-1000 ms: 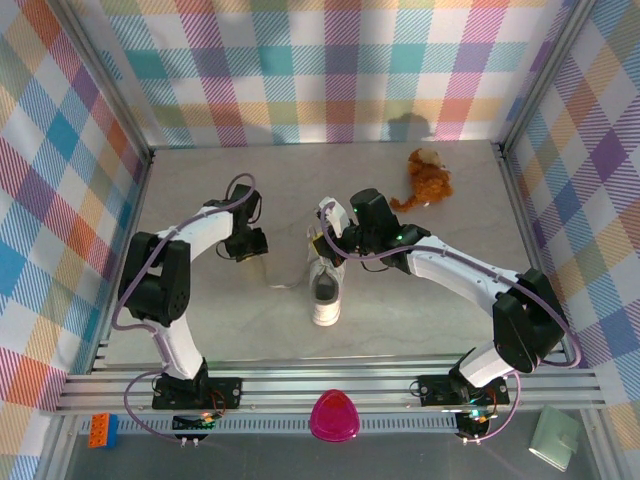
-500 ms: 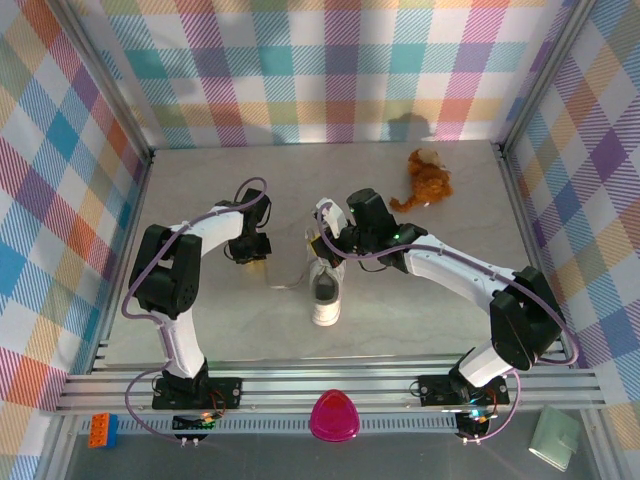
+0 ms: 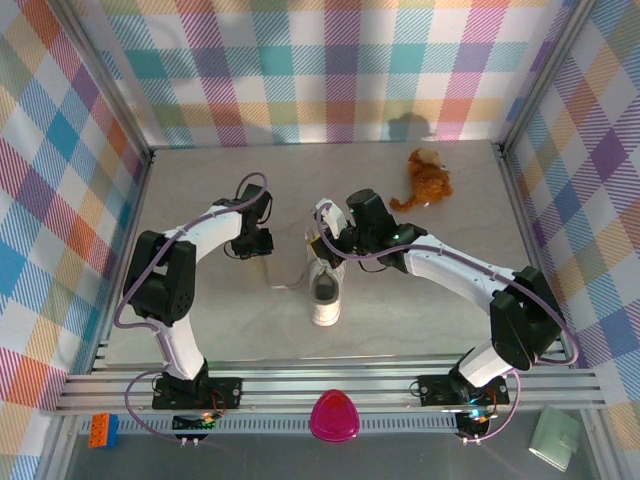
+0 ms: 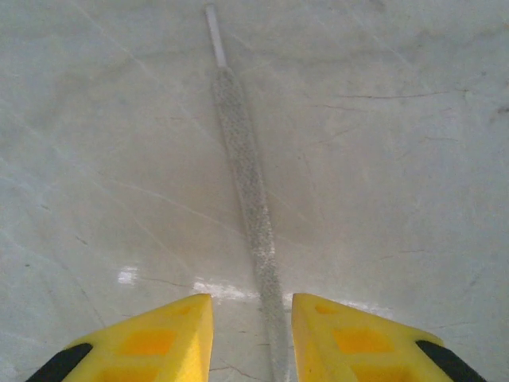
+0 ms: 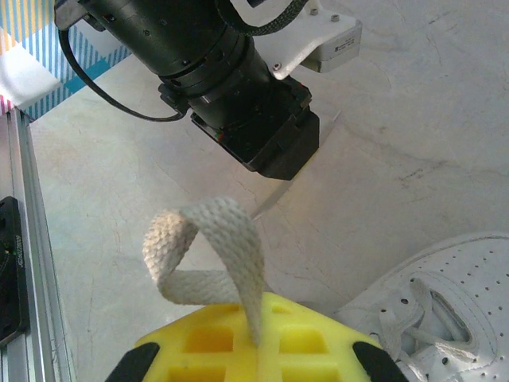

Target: Tie the shoes

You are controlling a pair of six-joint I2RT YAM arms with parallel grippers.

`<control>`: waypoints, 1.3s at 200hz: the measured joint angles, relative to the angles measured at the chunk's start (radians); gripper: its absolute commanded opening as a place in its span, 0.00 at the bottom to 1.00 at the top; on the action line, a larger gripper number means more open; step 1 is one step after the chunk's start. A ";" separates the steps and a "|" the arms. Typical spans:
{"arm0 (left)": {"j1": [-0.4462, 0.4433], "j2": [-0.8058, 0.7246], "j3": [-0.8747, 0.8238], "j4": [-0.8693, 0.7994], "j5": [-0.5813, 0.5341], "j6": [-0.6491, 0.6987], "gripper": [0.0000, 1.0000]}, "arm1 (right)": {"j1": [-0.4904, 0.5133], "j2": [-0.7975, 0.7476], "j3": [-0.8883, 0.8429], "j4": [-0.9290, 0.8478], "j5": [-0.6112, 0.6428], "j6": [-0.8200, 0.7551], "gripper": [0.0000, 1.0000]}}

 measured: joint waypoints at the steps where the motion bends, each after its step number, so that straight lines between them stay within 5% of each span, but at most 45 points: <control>1: 0.000 0.000 0.000 0.000 0.000 0.000 0.33 | 0.000 0.000 0.000 0.000 0.000 0.000 0.00; 51: -0.017 0.048 0.000 0.023 0.002 0.000 0.32 | 0.005 0.000 0.000 -0.010 0.001 0.000 0.00; 95: -0.015 0.065 0.000 0.010 -0.031 0.008 0.00 | 0.005 0.000 0.000 -0.011 0.019 0.004 0.00; 176: 0.018 -0.080 0.067 0.031 -0.001 0.103 0.00 | 0.005 0.000 0.000 -0.010 0.026 0.023 0.00; 260: 0.026 -0.287 0.127 0.232 0.114 0.178 0.00 | 0.005 0.024 0.018 -0.018 -0.001 0.045 0.00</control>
